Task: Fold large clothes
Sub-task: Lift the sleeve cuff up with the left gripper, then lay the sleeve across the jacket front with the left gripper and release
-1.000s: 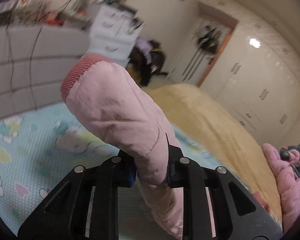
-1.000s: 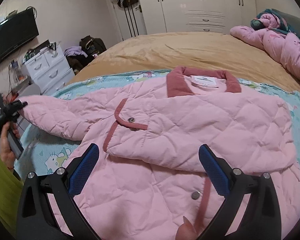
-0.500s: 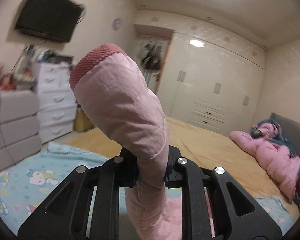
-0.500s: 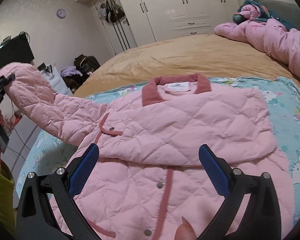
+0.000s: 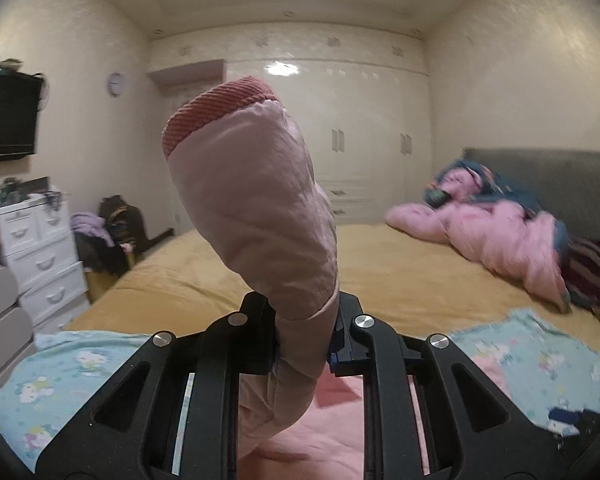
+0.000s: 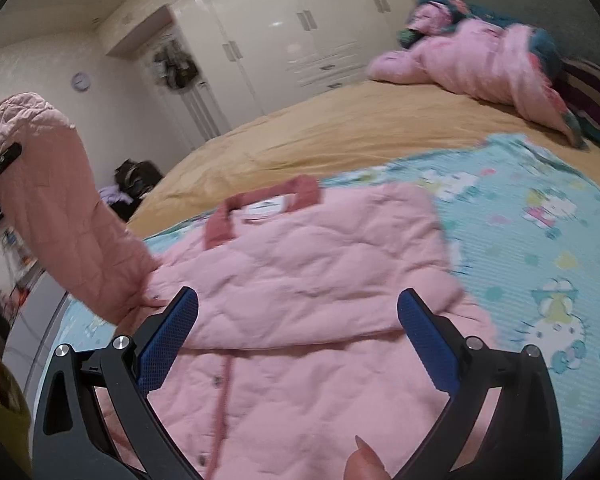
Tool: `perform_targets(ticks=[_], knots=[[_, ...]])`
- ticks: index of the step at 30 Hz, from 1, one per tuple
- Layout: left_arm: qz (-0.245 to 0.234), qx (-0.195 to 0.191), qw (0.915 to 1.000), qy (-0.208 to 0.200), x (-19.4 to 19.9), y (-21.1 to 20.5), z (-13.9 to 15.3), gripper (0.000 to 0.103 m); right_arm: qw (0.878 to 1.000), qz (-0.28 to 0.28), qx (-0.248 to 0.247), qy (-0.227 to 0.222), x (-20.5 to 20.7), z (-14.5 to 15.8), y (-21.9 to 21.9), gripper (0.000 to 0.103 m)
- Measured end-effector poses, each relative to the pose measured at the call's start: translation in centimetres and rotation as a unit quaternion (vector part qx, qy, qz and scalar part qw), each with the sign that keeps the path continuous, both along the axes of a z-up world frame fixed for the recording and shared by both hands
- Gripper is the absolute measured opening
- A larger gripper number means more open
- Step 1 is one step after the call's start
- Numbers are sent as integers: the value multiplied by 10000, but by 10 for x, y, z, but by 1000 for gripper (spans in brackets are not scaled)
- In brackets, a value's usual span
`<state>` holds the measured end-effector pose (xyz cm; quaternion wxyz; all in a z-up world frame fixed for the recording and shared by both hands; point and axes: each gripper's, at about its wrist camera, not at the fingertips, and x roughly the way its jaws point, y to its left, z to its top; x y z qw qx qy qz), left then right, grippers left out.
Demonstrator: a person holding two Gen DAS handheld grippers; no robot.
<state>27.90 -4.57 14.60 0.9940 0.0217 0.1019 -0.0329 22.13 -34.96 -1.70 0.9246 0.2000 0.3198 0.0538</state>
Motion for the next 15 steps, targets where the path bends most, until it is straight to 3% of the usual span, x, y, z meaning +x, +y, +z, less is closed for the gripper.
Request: perform_targets(ticks=[8, 15], knots=[[-564, 358, 9969, 409, 3, -62, -60, 11, 9946, -596, 844, -51, -7, 1, -66, 99], [-916, 991, 9877, 786, 8, -107, -115, 11, 9816, -1247, 1443, -90, -23, -4, -120, 99]])
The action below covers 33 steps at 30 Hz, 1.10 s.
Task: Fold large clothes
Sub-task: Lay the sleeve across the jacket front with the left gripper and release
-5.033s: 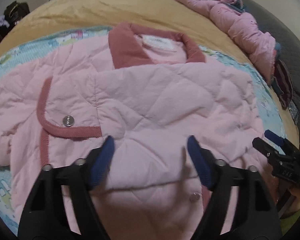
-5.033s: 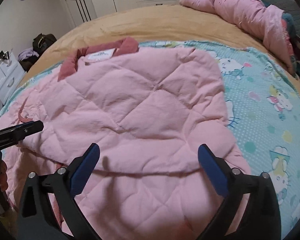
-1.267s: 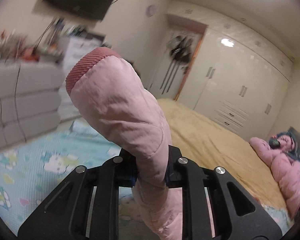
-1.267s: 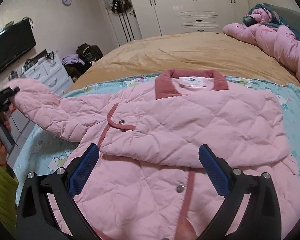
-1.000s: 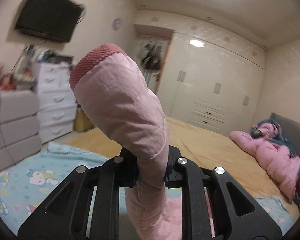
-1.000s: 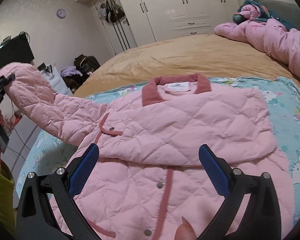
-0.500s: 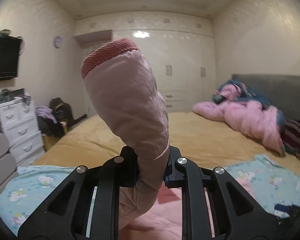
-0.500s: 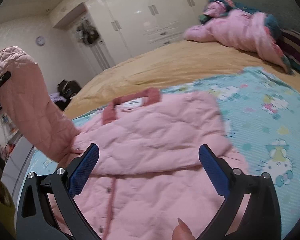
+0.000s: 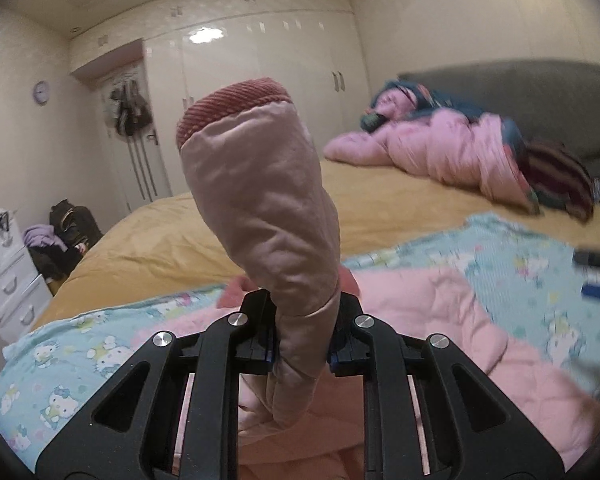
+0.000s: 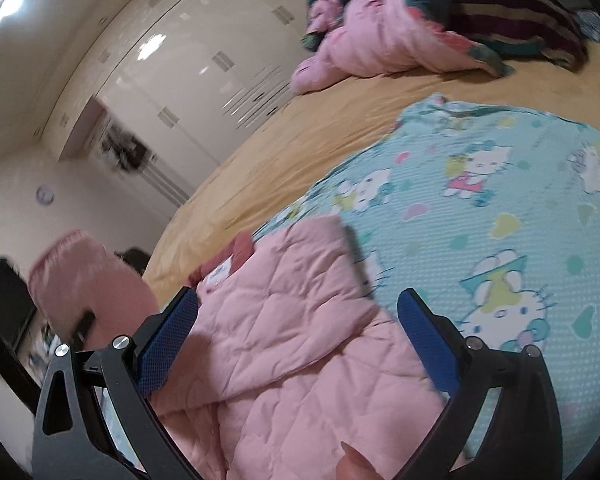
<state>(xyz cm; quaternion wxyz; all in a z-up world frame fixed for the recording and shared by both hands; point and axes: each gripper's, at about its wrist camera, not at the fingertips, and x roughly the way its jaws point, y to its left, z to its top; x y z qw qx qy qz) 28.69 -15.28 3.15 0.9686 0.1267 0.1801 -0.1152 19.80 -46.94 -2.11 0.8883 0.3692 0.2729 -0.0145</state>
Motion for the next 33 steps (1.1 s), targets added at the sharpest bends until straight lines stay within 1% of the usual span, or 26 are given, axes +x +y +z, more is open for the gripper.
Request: perform_targets(ticks=[1, 5, 9, 13, 15, 16, 17, 18, 20, 22, 25, 27, 29, 30, 31, 33], knots=[[-38, 56, 10000, 36, 0, -4, -5, 11, 9999, -104, 89, 4, -3, -1, -6, 99], [-248, 183, 9987, 400, 5, -20, -28, 11, 9988, -350, 331, 4, -7, -7, -23, 99], [-437, 427, 9959, 672, 8, -32, -51, 11, 9988, -344, 335, 49, -7, -10, -24, 99], [-660, 682, 9919, 844, 5, -42, -67, 14, 9990, -331, 299, 77, -4, -11, -23, 99], [-739, 700, 9906, 909, 4, -45, -71, 16, 9990, -334, 297, 97, -4, -12, -23, 99], [-788, 685, 9898, 967, 3, -47, -73, 19, 9989, -350, 298, 114, -3, -13, -23, 99], [-837, 659, 9890, 1025, 4, -48, -75, 22, 9988, -354, 303, 124, -3, -14, -23, 99], [-923, 628, 9874, 1124, 3, -50, -77, 26, 9988, -361, 309, 145, -3, -15, -24, 99], [-1125, 542, 9840, 1267, -1, -52, -80, 52, 9987, -366, 315, 177, -1, -17, -25, 99], [-1261, 506, 9809, 1395, -5, -55, -83, 53, 9986, -332, 316, 248, 1, -20, -24, 99], [-1337, 407, 9775, 1579, -10, -52, -85, 54, 9987, -175, 311, 370, 7, -25, -20, 99], [-1482, 148, 9733, 1746, -15, -42, -80, 61, 9985, -19, 334, 429, 14, -27, -16, 99], [-1673, -154, 9680, 1863, -21, -30, -71, 73, 9978, 198, 429, 467, 22, -28, -8, 99], [-1734, -256, 9671, 1844, -24, -23, -64, 76, 9970, 337, 492, 495, 29, -29, -3, 99], [-1761, -336, 9670, 1810, -27, -17, -59, 78, 9960, 478, 560, 515, 34, -29, 1, 99], [-1818, -650, 9640, 1829, -29, 2, -44, 78, 9925, 858, 661, 566, 49, -29, 17, 99]])
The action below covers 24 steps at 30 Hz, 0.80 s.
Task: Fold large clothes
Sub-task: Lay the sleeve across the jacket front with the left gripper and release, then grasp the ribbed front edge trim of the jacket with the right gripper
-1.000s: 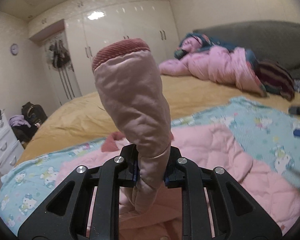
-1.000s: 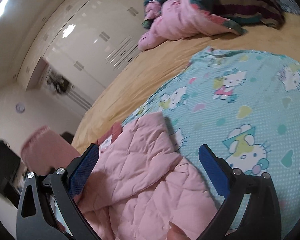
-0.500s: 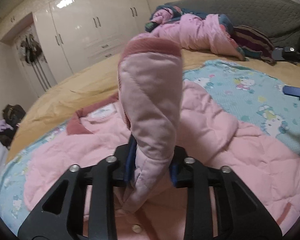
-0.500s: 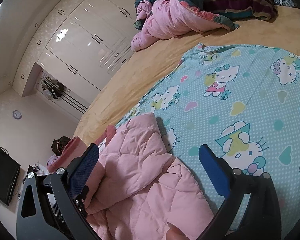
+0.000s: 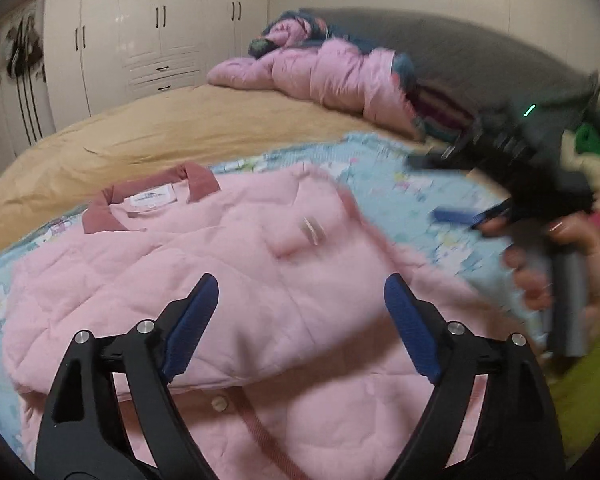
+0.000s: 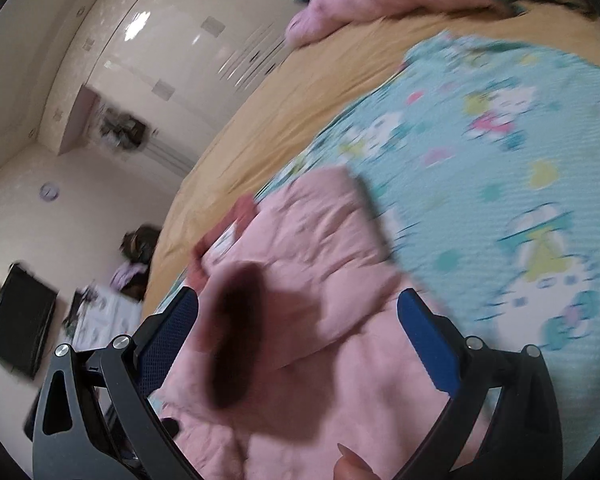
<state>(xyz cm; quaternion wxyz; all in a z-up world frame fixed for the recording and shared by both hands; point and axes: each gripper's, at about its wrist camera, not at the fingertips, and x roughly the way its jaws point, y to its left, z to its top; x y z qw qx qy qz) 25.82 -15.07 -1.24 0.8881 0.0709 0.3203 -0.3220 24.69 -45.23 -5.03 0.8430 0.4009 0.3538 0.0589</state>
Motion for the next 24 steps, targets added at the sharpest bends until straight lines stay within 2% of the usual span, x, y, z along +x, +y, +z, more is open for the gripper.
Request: perform_targets(ticks=[2, 6, 9, 10, 13, 14, 15, 19, 21, 22, 24], knots=[[113, -108, 9999, -23, 2, 19, 12, 81, 9992, 404, -53, 43, 11, 1, 19, 99], [736, -70, 9971, -166, 18, 67, 32, 89, 9969, 720, -268, 165, 22, -4, 46, 99], [1485, -50, 9889, -90, 38, 113, 40, 90, 9953, 874, -276, 311, 29, -13, 58, 99], [1647, -98, 9863, -15, 44, 125, 41, 94, 9950, 917, -253, 320, 29, -15, 60, 99], [2040, -137, 9788, 100, 57, 153, 40, 94, 9945, 997, -181, 266, 32, -20, 69, 98], [2174, -111, 9759, 143, 61, 161, 38, 94, 9946, 990, -181, 235, 33, -20, 70, 90], [2276, -112, 9735, 187, 65, 167, 37, 94, 9944, 1014, -190, 212, 34, -21, 73, 77], [2571, -269, 9651, 413, 75, 193, 25, 94, 9938, 1056, -306, 151, 36, -23, 80, 54], [2655, -307, 9624, 482, 79, 200, 20, 94, 9933, 1012, -555, 69, 37, -19, 81, 22], [2682, -332, 9615, 496, 78, 202, 18, 94, 9921, 990, -768, -33, 37, -13, 82, 17], [2677, -440, 9613, 489, 79, 207, 20, 94, 9872, 1128, -1073, -337, 34, 4, 84, 13]])
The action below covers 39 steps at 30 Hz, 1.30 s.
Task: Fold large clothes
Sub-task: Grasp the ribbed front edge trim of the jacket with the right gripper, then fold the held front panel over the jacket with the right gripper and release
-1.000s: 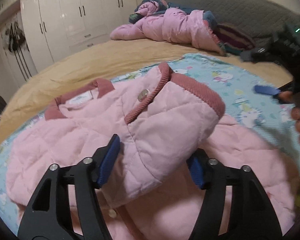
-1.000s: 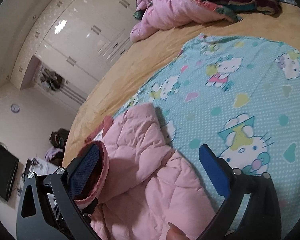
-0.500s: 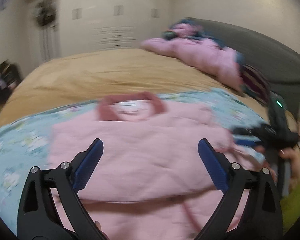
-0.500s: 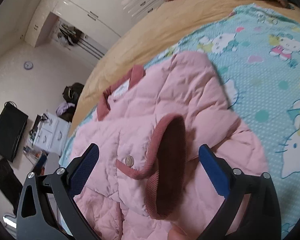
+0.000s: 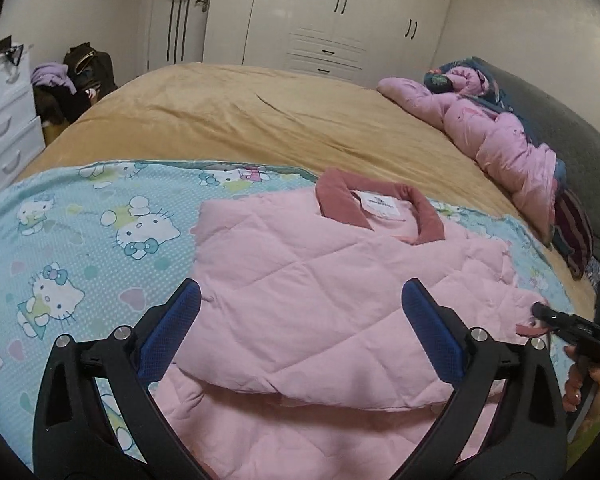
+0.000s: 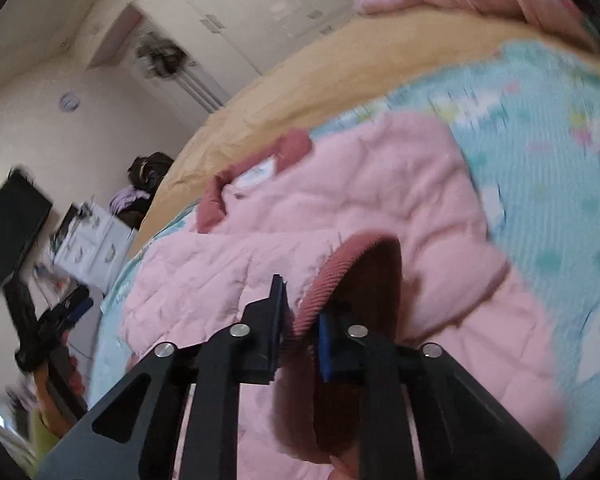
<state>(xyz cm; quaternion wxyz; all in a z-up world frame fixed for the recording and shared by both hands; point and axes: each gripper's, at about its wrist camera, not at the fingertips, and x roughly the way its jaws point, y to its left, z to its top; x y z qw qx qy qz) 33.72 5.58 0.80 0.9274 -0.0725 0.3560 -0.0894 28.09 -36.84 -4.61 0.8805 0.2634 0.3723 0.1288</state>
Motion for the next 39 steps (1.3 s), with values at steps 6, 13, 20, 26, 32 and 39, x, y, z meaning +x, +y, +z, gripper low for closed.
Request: perform_targets(ticks=[6, 13, 20, 26, 32, 39], knots=[[-27, 15, 9992, -408, 7, 2, 23, 94, 9752, 521, -1738, -1270, -9, 79, 35, 12], [-86, -52, 9992, -390, 23, -7, 19, 94, 9529, 288, -2636, -1474, 24, 111, 45, 11], [-218, 75, 9996, -178, 35, -22, -4, 94, 9579, 95, -2787, -685, 60, 54, 22, 10], [-324, 353, 9988, -141, 44, -35, -15, 94, 9726, -129, -2319, -38, 76, -2, 2, 10], [-383, 677, 9968, 176, 61, -46, -41, 94, 9714, -168, -2357, 243, 79, -28, 11, 11], [-275, 761, 9919, 975, 79, -41, -89, 94, 9675, -379, -2453, 477, 73, -23, 4, 44]])
